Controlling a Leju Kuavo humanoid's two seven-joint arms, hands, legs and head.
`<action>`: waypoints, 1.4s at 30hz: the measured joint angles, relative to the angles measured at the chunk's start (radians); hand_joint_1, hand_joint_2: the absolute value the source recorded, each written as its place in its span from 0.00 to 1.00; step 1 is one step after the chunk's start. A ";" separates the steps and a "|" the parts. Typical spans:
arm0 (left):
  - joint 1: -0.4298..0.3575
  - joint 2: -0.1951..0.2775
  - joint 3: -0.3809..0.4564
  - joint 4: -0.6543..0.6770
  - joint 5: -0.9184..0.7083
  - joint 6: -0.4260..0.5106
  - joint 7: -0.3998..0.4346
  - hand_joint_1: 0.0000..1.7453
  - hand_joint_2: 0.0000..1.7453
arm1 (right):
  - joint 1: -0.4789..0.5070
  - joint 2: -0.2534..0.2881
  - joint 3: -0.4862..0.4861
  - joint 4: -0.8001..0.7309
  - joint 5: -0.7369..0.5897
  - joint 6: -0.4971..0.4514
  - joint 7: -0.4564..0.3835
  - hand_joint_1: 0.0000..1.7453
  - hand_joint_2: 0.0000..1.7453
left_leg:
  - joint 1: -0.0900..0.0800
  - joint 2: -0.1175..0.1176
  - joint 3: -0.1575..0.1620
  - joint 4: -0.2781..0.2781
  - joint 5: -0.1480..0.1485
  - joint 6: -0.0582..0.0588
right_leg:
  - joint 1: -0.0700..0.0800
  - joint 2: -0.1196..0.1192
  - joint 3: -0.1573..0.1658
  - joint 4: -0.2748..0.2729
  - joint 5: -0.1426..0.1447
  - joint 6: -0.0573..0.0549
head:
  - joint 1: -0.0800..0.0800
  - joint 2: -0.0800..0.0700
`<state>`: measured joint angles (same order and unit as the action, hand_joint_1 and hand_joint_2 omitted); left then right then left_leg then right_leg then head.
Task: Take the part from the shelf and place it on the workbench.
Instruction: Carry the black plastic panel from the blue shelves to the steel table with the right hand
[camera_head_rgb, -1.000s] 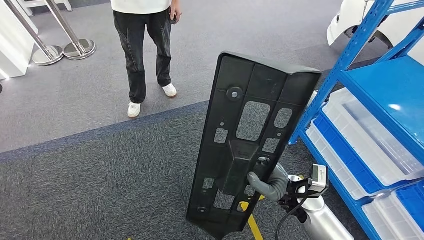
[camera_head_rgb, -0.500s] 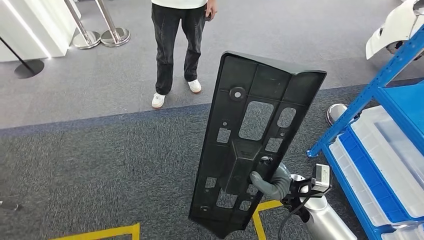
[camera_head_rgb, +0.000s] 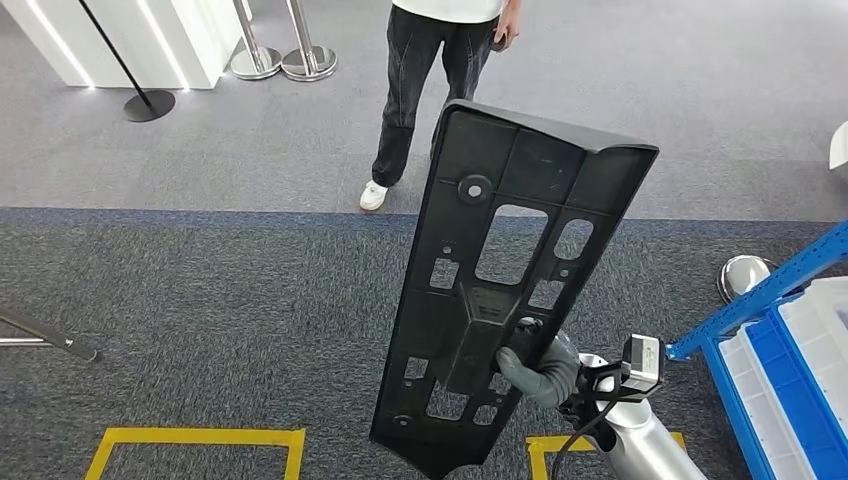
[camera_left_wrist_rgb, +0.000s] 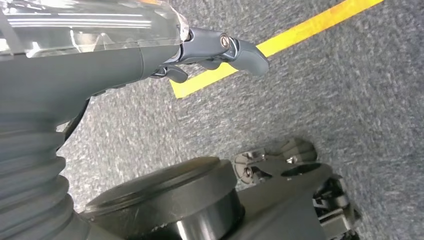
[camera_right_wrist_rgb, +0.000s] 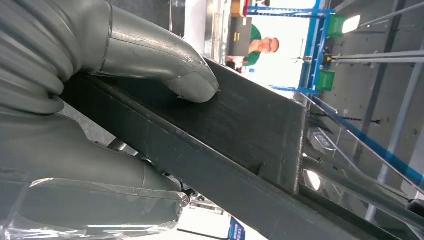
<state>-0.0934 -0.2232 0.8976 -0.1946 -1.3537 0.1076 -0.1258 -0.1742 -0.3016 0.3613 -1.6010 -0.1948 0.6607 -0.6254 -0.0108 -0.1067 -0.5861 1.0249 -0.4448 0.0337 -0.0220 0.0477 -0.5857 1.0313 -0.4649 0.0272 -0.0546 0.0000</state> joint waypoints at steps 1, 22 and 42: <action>0.000 0.000 0.000 0.000 -0.001 0.000 0.000 0.00 1.00 | 0.003 0.001 -0.001 -0.003 0.000 0.000 0.000 1.00 1.00 | 0.001 -0.006 -0.004 0.000 0.000 -0.005 | 0.003 -0.003 0.000 -0.002 -0.001 -0.004 | 0.000 0.000; -0.004 0.000 0.000 0.000 -0.006 0.003 0.004 0.00 1.00 | 0.026 0.003 -0.014 -0.042 0.000 0.000 0.003 1.00 1.00 | -0.004 0.109 0.015 -0.026 0.003 0.021 | 0.010 -0.079 -0.031 0.122 -0.094 0.006 | 0.000 0.000; -0.025 -0.002 -0.026 0.000 0.029 -0.018 0.008 0.00 1.00 | 0.019 0.005 -0.094 -0.039 -0.011 0.032 0.036 1.00 1.00 | 0.017 0.100 -0.119 0.217 -0.078 -0.044 | 0.001 -0.111 0.013 -0.019 -0.004 -0.026 | -0.001 0.000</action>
<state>-0.1184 -0.2251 0.8721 -0.1946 -1.3252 0.0895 -0.1177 -0.1551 -0.2964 0.2675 -1.6395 -0.2059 0.6924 -0.5895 0.0064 -0.0065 -0.7055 1.2416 -0.5231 -0.0103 -0.0208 -0.0628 -0.5730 1.0127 -0.4686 0.0013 -0.0553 0.0000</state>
